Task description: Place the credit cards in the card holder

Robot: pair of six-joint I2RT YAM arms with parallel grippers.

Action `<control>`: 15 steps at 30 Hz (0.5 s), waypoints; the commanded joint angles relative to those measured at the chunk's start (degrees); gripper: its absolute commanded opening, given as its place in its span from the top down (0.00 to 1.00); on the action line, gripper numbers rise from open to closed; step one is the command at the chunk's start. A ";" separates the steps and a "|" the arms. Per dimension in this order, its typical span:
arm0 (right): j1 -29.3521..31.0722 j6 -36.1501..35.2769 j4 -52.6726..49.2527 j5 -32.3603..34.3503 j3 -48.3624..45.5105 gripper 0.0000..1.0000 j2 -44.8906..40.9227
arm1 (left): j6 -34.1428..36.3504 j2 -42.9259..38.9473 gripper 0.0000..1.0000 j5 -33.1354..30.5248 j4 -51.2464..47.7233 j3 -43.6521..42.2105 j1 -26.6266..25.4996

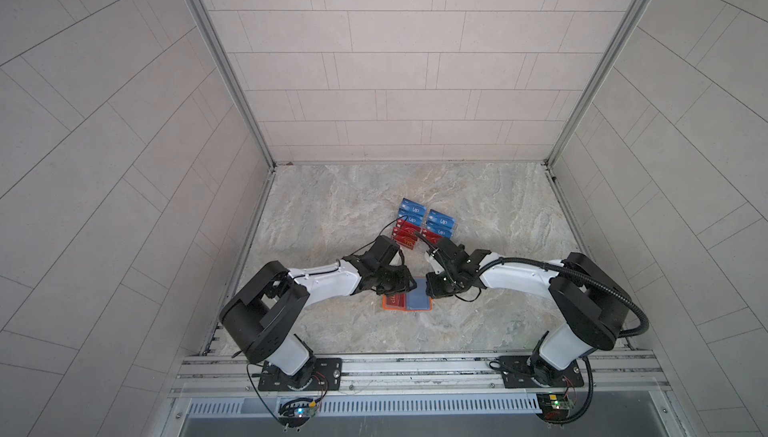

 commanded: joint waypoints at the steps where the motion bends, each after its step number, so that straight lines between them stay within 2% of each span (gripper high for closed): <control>1: -0.23 -0.04 -1.32 1.42 -0.22 0.85 0.63 | -0.29 1.05 0.62 0.93 2.34 -1.16 0.60; 15: -0.33 0.09 -0.64 1.07 -0.28 0.85 1.76 | -1.01 2.80 0.63 1.78 4.73 -2.82 0.68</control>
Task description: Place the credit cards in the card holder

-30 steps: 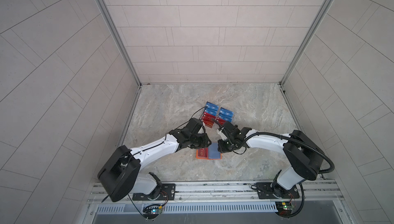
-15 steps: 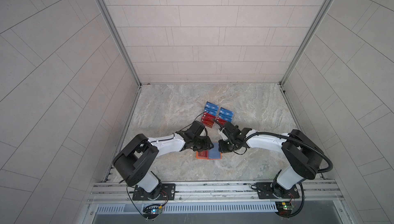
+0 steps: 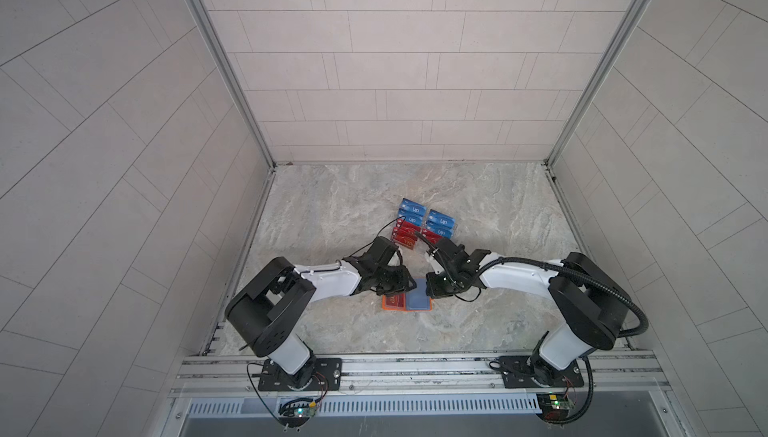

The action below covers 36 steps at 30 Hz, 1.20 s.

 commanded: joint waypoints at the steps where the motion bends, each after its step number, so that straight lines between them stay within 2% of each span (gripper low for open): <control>1: -0.23 0.16 -0.68 1.11 -0.19 0.85 1.69 | -0.22 1.01 0.62 -0.18 0.16 -1.49 0.11; 12: -0.20 -0.04 -0.67 0.76 0.52 0.85 2.45 | -2.34 1.21 0.62 3.12 5.73 -3.61 0.19; 18: -0.24 -0.22 -0.94 0.62 0.73 0.85 2.55 | -6.29 2.27 0.62 5.62 12.53 -5.46 0.33; 26: -0.22 -0.41 -1.02 0.58 1.00 0.85 2.64 | -5.79 2.65 0.63 5.24 11.53 -5.64 0.37; 36: -0.21 -0.77 -1.81 0.49 1.84 0.85 2.76 | -4.17 2.92 0.76 4.77 9.36 -5.07 1.47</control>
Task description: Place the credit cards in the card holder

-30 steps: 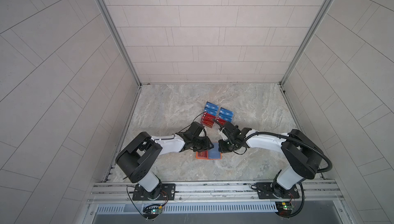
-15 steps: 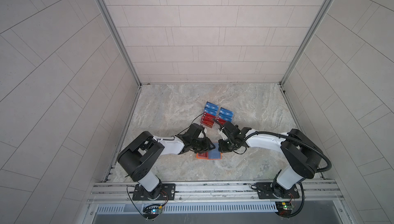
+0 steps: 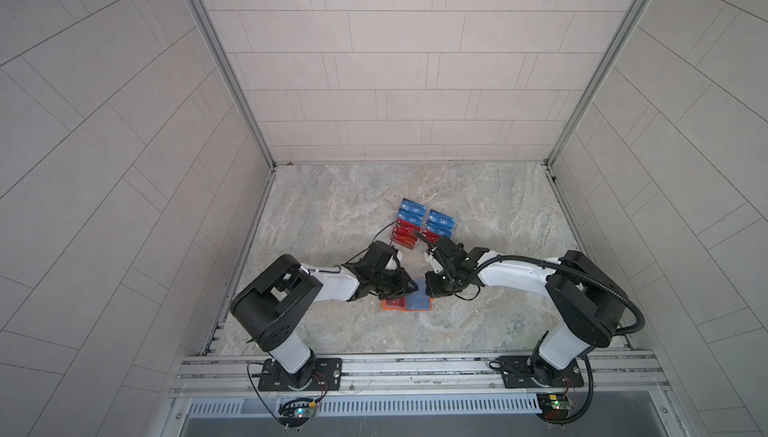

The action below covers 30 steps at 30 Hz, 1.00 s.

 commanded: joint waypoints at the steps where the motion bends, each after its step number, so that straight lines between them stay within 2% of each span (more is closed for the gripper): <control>1: 0.04 -0.54 -0.55 1.22 0.36 0.85 1.65 | 1.14 0.73 0.78 -0.58 -2.61 -0.14 0.65; 3: 0.06 -0.44 -0.55 1.13 0.32 0.88 1.70 | 1.81 0.62 0.82 -0.22 -3.07 0.39 0.67; 6: 0.09 -0.35 -0.48 0.96 0.43 0.88 1.62 | 2.73 0.48 0.81 0.27 -4.05 1.29 0.66; 13: 0.13 -0.62 -0.17 0.15 1.08 0.89 2.44 | 3.67 1.90 0.79 1.43 -4.24 2.19 0.64; 19: 0.13 -0.15 0.77 -0.22 1.00 0.89 2.75 | 4.11 2.49 0.74 1.78 -3.99 2.04 0.66; 26: 0.13 0.03 0.86 -0.45 1.10 0.89 2.78 | 4.48 2.11 0.82 0.93 -5.07 1.81 0.66; 30: 0.18 0.18 -0.11 -0.39 1.41 0.89 1.90 | 4.21 2.00 0.93 0.82 -4.70 1.62 0.66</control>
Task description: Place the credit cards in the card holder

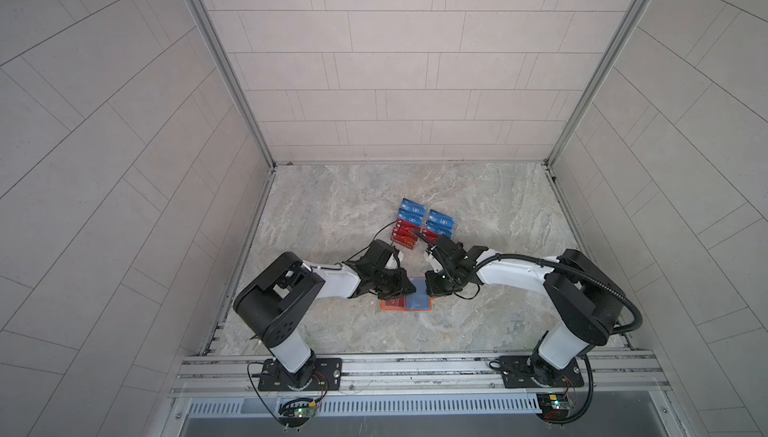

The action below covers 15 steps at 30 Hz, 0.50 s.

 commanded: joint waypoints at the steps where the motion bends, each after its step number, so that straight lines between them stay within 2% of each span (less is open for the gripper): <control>1: 0.42 0.33 0.45 0.20 0.46 0.89 0.71 | 0.50 0.32 0.95 -0.86 -1.73 0.21 0.27; 5: 0.41 0.42 -0.46 0.81 0.58 0.89 -1.25 | 0.50 -0.51 1.00 -0.95 -1.82 0.24 0.52; 15: 0.41 0.79 -1.16 1.21 0.32 0.89 -3.13 | 2.61 -2.84 1.00 0.22 -2.32 -0.88 1.05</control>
